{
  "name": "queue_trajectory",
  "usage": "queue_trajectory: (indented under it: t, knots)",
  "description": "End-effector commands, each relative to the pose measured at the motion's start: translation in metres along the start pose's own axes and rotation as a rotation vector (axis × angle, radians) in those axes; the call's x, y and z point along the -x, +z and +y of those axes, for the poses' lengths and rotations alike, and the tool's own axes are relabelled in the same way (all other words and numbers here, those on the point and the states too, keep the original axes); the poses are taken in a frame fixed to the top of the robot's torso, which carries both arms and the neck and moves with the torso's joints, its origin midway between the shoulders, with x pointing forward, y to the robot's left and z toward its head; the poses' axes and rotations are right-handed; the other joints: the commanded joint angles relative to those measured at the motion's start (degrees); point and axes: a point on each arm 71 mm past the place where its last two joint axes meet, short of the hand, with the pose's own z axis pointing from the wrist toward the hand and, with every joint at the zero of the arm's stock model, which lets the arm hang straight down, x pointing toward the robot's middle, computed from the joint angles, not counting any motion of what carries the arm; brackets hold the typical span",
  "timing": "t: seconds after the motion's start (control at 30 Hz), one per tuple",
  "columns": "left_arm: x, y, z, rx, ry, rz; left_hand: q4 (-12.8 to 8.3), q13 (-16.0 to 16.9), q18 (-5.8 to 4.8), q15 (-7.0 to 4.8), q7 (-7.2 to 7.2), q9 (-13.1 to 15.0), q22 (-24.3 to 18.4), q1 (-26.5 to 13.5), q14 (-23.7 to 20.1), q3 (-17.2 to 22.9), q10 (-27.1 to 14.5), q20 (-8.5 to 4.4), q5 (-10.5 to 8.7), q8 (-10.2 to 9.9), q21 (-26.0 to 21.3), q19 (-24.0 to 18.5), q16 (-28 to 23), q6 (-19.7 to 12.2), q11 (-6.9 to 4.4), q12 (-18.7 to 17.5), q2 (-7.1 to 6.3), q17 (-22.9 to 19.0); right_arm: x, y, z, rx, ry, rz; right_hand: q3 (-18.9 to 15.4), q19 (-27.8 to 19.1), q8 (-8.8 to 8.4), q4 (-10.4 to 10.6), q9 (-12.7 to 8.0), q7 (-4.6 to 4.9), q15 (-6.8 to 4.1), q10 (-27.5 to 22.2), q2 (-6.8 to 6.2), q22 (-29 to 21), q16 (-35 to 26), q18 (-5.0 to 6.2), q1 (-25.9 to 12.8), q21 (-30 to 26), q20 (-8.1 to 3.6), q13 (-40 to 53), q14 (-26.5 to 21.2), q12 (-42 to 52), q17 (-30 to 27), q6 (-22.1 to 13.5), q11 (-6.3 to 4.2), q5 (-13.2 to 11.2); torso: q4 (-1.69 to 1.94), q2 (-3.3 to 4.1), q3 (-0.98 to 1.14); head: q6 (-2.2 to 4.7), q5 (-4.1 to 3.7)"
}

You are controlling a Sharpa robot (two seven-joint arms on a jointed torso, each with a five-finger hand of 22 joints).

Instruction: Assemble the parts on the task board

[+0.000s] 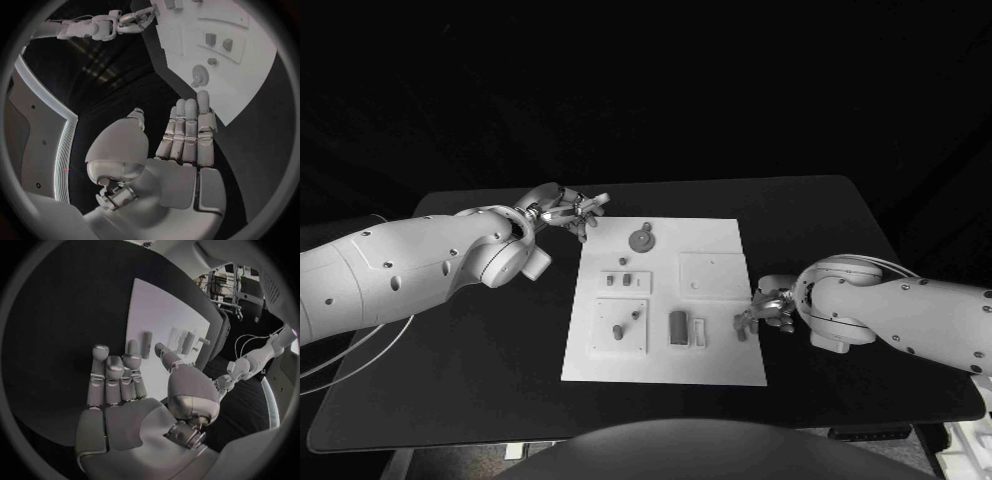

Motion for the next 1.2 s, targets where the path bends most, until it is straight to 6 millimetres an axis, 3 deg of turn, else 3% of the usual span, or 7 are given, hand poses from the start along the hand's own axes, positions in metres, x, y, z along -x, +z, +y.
queue_trajectory:
  t: [0.03,0.27,0.73,0.87,0.93,1.07,1.2]
  knots:
    - [-0.001,0.000,-0.001,-0.008,-0.008,0.010,0.01,-0.07,2.74,0.04,0.28,-0.10,0.08,-0.50,-0.26,0.27,-0.28,-0.14,-0.24,0.34,-0.21,-0.38,0.16,-0.13,0.02,0.39,-0.02,0.06,-0.005,0.002,0.003,0.005,-0.026,0.003,-0.01,-0.12,-0.38,-0.32,-0.39,0.31,-0.42,0.31,0.57,0.34,0.15,0.56,-0.16,0.33,0.01,-0.06,-0.06,0.07,-0.06,0.11,0.07,0.22,0.01,0.02,0.06,-0.06,0.09]
    - [-0.001,0.000,-0.001,-0.007,-0.009,0.010,0.00,-0.07,2.74,0.04,0.28,-0.11,0.09,-0.54,-0.27,0.29,-0.28,-0.14,-0.24,0.36,-0.21,-0.39,0.16,-0.14,0.02,0.40,0.01,0.06,-0.005,0.005,0.008,0.012,-0.032,0.002,-0.04,-0.05,-0.37,-0.57,-0.38,0.28,-0.42,0.41,0.87,0.35,0.19,0.56,-0.06,0.37,-0.02,-0.06,0.02,0.10,-0.07,0.16,0.04,0.29,-0.06,-0.01,0.04,-0.09,0.15]
    - [0.000,0.000,-0.001,0.001,-0.008,0.005,0.00,-0.08,2.75,0.04,0.28,-0.11,0.12,-0.57,-0.27,0.32,-0.29,-0.14,-0.23,0.38,-0.22,-0.39,0.16,-0.15,0.02,0.42,0.06,0.07,-0.011,0.017,0.010,-0.006,-0.060,0.002,-0.41,0.04,-0.40,-2.97,-0.40,0.29,-0.38,0.52,1.98,0.37,0.21,0.56,0.96,0.41,-0.01,-0.11,0.13,0.06,-0.17,0.21,0.04,0.40,-0.04,-0.02,0.01,-0.23,0.15]
    - [-0.001,0.000,0.000,0.008,-0.009,0.012,0.00,-0.08,2.75,0.04,0.28,-0.11,0.12,-0.59,-0.27,0.34,-0.29,-0.14,-0.23,0.39,-0.23,-0.38,0.16,-0.15,0.02,0.42,0.09,0.07,-0.014,0.019,0.011,-0.008,-0.076,-0.002,-0.43,0.11,-0.39,-4.36,-0.40,0.28,-0.36,0.58,3.00,0.37,0.25,0.56,1.73,0.44,0.01,-0.10,0.19,0.10,-0.20,0.27,0.04,0.53,-0.05,-0.03,0.01,-0.25,0.13]
    - [-0.001,0.000,0.000,0.011,-0.009,0.015,0.00,-0.09,2.76,0.04,0.28,-0.11,0.13,-0.59,-0.27,0.34,-0.29,-0.15,-0.23,0.39,-0.23,-0.39,0.16,-0.16,0.02,0.42,0.10,0.07,-0.017,0.020,0.012,-0.009,-0.083,0.003,-0.40,0.16,-0.39,-5.50,-0.40,0.27,-0.35,0.62,3.71,0.39,0.26,0.56,2.69,0.48,0.01,-0.10,0.22,0.12,-0.23,0.31,0.03,0.73,-0.04,-0.03,-0.01,-0.27,0.10]
    - [-0.001,0.000,0.000,0.013,-0.009,0.016,0.01,-0.09,2.76,0.04,0.28,-0.12,0.13,-0.62,-0.27,0.35,-0.29,-0.14,-0.25,0.40,-0.23,-0.39,0.16,-0.17,0.02,0.43,0.13,0.07,-0.019,0.023,0.013,-0.016,-0.095,0.001,0.13,0.11,-0.38,-5.77,-0.37,0.26,-0.34,0.66,4.61,0.49,0.32,0.56,6.14,0.58,-0.06,-0.07,0.26,0.18,-0.25,0.30,0.02,1.87,-0.01,0.00,-0.01,-0.33,0.08]
    - [-0.001,-0.001,0.001,0.016,-0.010,0.019,0.00,-0.09,2.76,0.04,0.28,-0.12,0.14,-0.62,-0.27,0.36,-0.29,-0.14,-0.25,0.40,-0.24,-0.39,0.16,-0.17,0.02,0.43,0.13,0.07,-0.021,0.024,0.015,-0.017,-0.111,0.001,1.92,0.09,-0.35,-5.44,-0.37,0.25,-0.31,0.69,4.25,0.47,0.29,0.56,9.64,0.54,-0.05,-0.10,0.27,0.14,-0.30,0.40,0.00,-0.69,0.00,-0.01,-0.02,-0.48,0.12]
